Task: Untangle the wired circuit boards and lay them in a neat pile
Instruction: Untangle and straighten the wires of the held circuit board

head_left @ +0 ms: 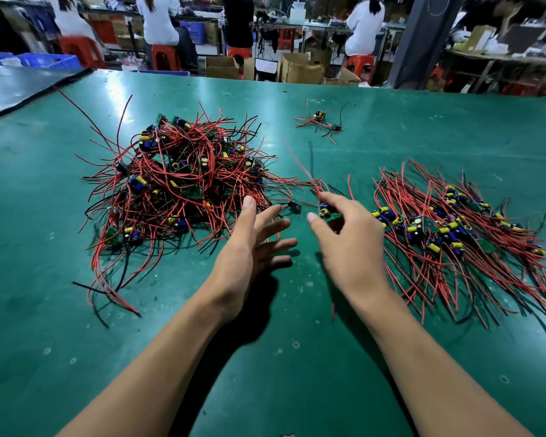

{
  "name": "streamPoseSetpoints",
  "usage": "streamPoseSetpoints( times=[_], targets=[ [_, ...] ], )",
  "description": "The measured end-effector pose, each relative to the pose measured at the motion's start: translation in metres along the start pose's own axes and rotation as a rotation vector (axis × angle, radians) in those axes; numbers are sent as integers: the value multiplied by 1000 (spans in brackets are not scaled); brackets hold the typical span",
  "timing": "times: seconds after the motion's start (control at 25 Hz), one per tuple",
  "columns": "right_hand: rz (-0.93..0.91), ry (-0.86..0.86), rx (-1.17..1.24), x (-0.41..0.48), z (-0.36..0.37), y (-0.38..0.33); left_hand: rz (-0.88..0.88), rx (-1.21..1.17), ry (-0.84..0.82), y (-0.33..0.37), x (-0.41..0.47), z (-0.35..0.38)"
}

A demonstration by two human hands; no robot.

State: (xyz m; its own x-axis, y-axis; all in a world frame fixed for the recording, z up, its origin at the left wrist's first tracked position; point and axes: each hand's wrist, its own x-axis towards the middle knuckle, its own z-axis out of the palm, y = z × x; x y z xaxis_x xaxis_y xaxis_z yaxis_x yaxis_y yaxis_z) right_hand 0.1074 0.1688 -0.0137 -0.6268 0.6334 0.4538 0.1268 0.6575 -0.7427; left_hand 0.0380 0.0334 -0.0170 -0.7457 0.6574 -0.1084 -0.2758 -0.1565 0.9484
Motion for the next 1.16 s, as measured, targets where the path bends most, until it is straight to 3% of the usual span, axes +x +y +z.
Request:
streamPoseSetpoints(
  times=[0.12,0.28,0.4,0.6,0.92,1.0,1.16],
  targets=[
    [18,-21,-293,15,-9,18,-10,57,-18,0,-1,0],
    [238,-256,-630,15,-4,31,2,105,-37,-1,-2,-1],
    [317,-291,-613,18,-6,32,9,105,-46,-2,-1,-2],
    [228,-194,-690,16,-10,30,22,116,-57,-4,0,-4],
    [108,4,-524,18,-16,34,16,85,-57,-4,1,-6],
    [129,-38,-556,16,-13,34,15,80,-58,-4,2,-6],
    [273,-290,-644,16,-11,36,18,82,-55,-4,0,-6]
  ],
)
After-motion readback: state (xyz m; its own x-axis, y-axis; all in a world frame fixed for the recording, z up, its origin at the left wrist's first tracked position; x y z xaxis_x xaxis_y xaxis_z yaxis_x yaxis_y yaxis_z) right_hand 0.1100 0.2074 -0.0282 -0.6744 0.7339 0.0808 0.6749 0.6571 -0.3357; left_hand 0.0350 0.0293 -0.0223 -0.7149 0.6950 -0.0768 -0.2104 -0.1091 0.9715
